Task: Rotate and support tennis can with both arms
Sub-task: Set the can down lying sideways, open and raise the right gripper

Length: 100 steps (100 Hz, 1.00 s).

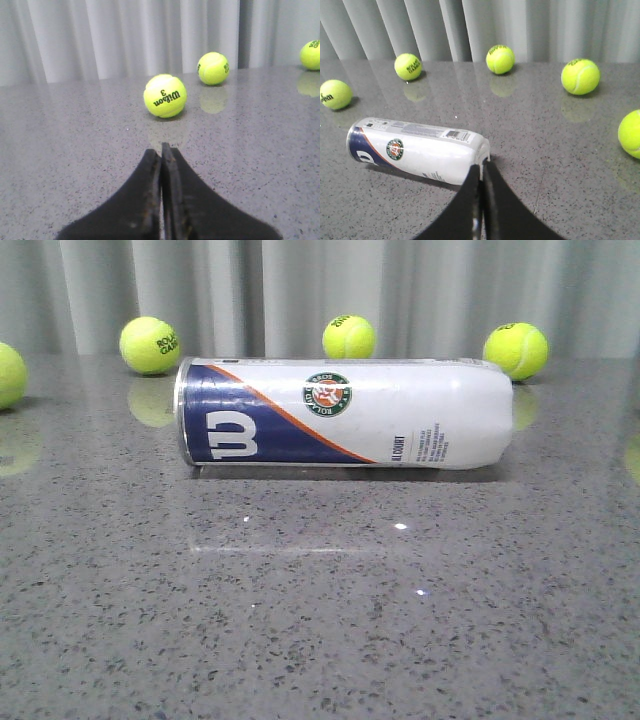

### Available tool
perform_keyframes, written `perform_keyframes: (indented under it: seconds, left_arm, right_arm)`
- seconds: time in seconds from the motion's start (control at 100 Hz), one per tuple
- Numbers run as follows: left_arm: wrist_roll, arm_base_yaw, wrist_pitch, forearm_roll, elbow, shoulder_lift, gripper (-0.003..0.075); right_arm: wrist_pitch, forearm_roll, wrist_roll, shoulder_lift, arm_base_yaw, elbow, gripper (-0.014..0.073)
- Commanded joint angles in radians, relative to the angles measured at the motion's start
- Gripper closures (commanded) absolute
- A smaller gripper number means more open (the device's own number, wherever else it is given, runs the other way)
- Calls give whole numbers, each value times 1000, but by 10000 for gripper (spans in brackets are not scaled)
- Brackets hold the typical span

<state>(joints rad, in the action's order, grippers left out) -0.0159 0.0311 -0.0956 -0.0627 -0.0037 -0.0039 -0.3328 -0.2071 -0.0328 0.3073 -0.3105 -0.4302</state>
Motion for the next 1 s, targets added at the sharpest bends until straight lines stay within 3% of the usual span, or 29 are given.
perform_keyframes:
  seconds: [0.0,0.28,0.51,0.86,0.93,0.99]
  left_arm:
    - [7,-1,96,17,32,-39,741]
    - [7,-1,71,69,-90,-39,741]
    - [7,-1,-150,69,-284,27,741]
    - [7,-1,-488,69,-568,378,738]
    - [7,-1,-513,69,-612,445,702]
    - [7,-1,-523,69,-644,503,626]
  right_arm:
    - [70,9,-2,-73,6,-6,650]
    - [-18,9,-2,-222,6,1,650]
    - [-20,9,-2,-223,6,1,650]
    - [-20,9,-2,-223,6,1,650]
    - [-20,9,-2,-223,6,1,650]
    - [-20,9,-2,-223,6,1,650]
